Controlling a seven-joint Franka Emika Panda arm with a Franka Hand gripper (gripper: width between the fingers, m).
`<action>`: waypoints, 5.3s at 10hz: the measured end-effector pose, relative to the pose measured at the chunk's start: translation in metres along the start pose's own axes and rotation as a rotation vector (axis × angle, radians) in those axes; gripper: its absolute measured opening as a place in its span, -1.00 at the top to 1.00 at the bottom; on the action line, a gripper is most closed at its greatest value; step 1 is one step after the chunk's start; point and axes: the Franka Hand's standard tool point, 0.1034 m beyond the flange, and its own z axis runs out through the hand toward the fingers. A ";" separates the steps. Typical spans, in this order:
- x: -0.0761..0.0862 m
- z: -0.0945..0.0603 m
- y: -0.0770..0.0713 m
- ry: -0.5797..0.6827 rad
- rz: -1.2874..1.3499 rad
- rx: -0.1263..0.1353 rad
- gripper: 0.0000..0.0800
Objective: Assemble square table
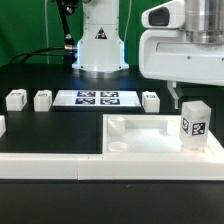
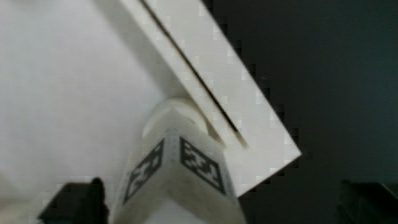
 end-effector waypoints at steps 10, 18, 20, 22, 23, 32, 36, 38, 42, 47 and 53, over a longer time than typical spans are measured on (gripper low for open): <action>-0.001 0.007 0.000 0.044 -0.496 0.007 -0.53; 0.003 0.008 0.005 0.039 0.082 0.021 0.26; 0.005 0.008 0.007 0.031 0.302 0.026 0.26; 0.005 0.010 0.010 0.016 0.521 0.041 0.26; 0.005 0.010 0.011 0.009 0.637 0.046 0.26; -0.004 0.011 0.011 -0.010 0.971 0.106 -0.20; -0.012 0.012 -0.002 0.024 0.541 0.085 -0.60; -0.012 0.013 -0.001 0.031 0.393 0.079 -0.62; -0.006 0.012 0.001 0.077 -0.107 0.043 -0.62; -0.006 0.014 0.005 0.062 0.112 0.053 0.25; -0.007 0.014 0.005 0.043 0.505 0.073 0.25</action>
Offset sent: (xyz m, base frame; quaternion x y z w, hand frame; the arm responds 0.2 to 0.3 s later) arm -0.0088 0.0058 -0.0094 0.0036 0.0091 -0.1481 0.9889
